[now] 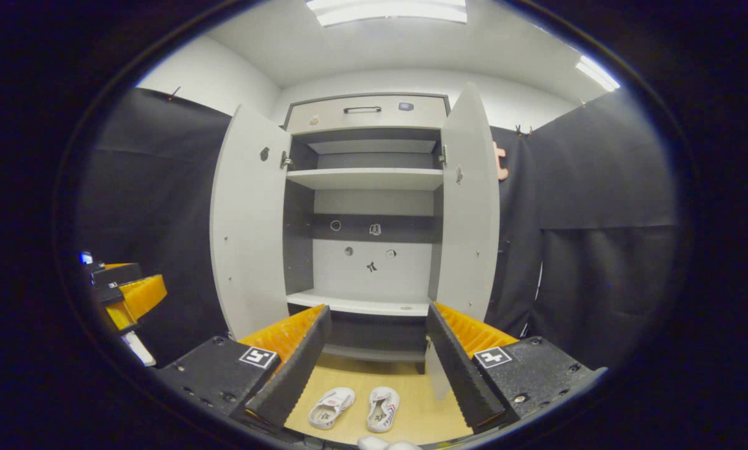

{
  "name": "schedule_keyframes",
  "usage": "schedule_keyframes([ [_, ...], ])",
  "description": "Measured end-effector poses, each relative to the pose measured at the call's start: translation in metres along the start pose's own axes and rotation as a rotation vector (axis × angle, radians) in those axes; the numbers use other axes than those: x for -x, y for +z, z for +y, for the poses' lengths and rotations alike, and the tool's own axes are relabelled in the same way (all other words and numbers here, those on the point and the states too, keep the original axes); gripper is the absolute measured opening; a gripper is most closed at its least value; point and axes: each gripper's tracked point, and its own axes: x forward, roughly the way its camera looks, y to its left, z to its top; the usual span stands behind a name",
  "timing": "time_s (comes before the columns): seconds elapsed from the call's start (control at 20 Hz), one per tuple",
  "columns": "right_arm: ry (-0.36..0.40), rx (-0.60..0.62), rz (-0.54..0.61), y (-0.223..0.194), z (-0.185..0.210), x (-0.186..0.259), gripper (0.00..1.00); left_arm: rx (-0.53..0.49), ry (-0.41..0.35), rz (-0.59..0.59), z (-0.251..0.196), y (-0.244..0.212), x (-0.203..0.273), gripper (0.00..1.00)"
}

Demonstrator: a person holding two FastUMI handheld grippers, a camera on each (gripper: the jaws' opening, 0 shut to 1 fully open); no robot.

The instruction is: Grab one shoe with the right hand and put it into the shoe cabinet, grab the other shoe with the left hand and put it into the shoe cabinet; then close the right door with the right hand and the left door with the left hand.

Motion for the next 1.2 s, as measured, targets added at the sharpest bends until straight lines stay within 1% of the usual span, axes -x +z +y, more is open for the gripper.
schedule_keyframes([
  [0.05, -0.002, 0.002, -0.002, 0.0, 0.0, 0.0, 1.0, -0.001, 0.0, -0.003, 0.0, 0.001, 0.0, 0.96],
  [0.4, -0.015, 0.016, -0.005, 0.002, -0.002, 0.001, 0.99, 0.002, 0.003, -0.009, 0.0, 0.0, -0.001, 0.96],
  [0.5, -0.021, 0.026, -0.003, 0.0, -0.003, 0.001, 1.0, 0.008, 0.003, -0.003, 0.0, -0.001, -0.001, 0.96],
  [0.75, -0.023, 0.029, 0.031, -0.014, -0.003, -0.001, 0.99, 0.009, -0.002, -0.002, 0.0, -0.002, -0.001, 0.96],
  [0.9, -0.021, 0.047, 0.072, -0.034, 0.0, -0.002, 0.99, 0.01, -0.003, 0.002, -0.001, -0.003, -0.001, 0.96],
  [1.0, -0.015, 0.05, 0.118, -0.056, 0.003, -0.004, 0.99, 0.011, -0.005, 0.008, -0.001, -0.005, -0.001, 0.96],
  [1.1, -0.01, 0.051, 0.188, -0.09, 0.006, -0.003, 0.99, 0.011, -0.008, 0.012, -0.001, -0.007, -0.001, 0.96],
  [1.2, -0.001, 0.056, 0.281, -0.135, 0.01, -0.007, 0.99, 0.011, -0.013, 0.017, -0.001, -0.009, -0.001, 0.96],
])
